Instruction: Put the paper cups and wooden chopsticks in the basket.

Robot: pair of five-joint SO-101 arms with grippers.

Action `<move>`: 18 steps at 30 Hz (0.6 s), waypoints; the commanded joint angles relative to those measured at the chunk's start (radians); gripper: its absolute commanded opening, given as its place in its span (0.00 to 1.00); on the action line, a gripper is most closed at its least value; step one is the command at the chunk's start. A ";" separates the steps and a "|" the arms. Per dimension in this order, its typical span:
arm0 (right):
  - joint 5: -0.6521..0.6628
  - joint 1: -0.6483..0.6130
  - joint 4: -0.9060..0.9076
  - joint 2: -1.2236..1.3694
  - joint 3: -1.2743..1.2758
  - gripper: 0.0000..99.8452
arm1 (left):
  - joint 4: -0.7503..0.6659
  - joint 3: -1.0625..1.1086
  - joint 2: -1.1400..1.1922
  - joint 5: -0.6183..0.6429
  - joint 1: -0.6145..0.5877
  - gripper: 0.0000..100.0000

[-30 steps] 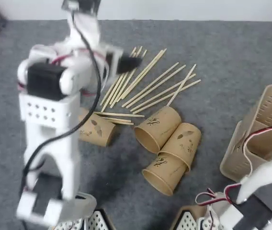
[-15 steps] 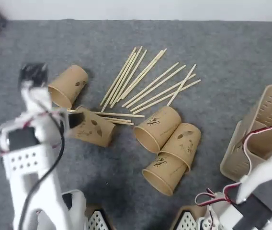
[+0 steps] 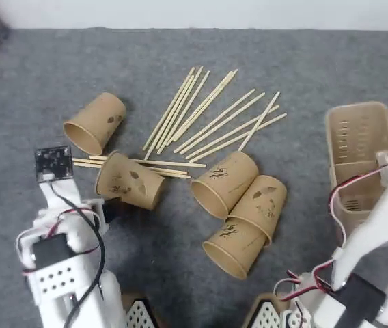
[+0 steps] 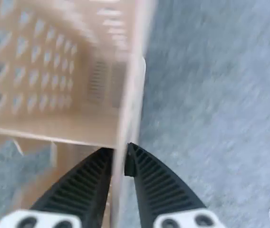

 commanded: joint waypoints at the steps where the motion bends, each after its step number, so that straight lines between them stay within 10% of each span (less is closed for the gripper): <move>1: 0.014 -0.051 -0.059 0.016 -0.114 0.01 | -0.011 0.012 -0.106 -0.002 -0.077 0.35; 18: -0.207 -0.104 -0.001 0.420 -0.292 0.01 | -0.017 0.067 -0.233 0.086 0.051 0.35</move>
